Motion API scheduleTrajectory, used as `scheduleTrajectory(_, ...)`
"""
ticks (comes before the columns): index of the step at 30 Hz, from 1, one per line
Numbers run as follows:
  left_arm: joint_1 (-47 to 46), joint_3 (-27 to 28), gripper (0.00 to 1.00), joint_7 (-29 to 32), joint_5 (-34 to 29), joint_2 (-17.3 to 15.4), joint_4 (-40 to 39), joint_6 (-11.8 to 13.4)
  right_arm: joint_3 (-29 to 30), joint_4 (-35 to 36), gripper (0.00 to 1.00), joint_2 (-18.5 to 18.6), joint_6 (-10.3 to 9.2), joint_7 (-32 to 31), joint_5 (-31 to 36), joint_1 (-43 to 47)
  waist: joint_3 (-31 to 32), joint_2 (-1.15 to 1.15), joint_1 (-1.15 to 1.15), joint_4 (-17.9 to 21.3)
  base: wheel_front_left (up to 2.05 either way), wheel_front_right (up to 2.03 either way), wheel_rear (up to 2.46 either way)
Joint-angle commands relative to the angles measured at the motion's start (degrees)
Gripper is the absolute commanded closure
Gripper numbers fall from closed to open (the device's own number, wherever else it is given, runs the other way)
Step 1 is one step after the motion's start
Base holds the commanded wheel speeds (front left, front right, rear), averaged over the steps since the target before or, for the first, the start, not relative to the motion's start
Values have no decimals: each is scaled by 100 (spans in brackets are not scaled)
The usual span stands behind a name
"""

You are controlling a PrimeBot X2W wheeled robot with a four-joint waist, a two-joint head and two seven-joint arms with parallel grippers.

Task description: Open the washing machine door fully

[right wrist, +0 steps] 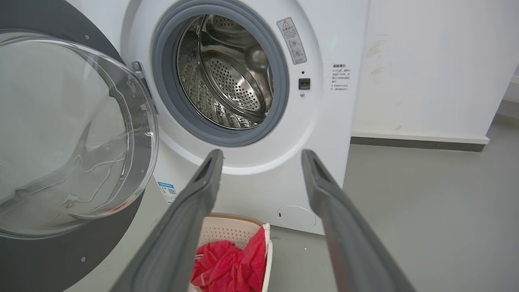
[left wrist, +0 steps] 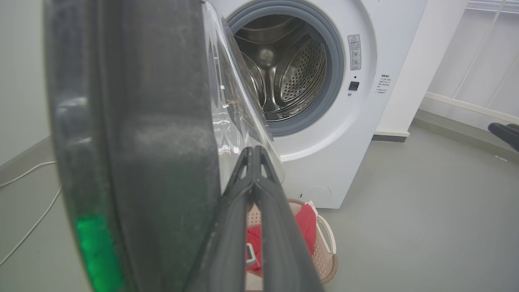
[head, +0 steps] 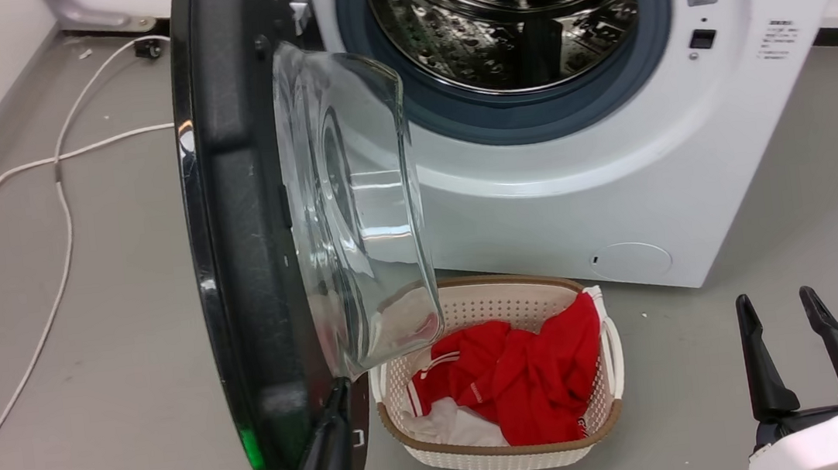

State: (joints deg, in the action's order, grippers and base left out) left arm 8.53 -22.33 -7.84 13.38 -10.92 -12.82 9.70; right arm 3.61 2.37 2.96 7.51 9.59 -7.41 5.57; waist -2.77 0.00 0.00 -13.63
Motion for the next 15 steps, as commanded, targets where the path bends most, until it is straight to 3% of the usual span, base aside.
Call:
scheduleTrajectory(1,43,126,100,-38,40,-71,34,90,7,40,0,-16,-4,-3,14,23,4,0,0,-116,0,0,0)
scheduleTrajectory(15,-174,1010,100,-351,549,-287,439,209,37,182,0,-16,-4,-95,52,-53,-153,0,0,-232,0,0,0)
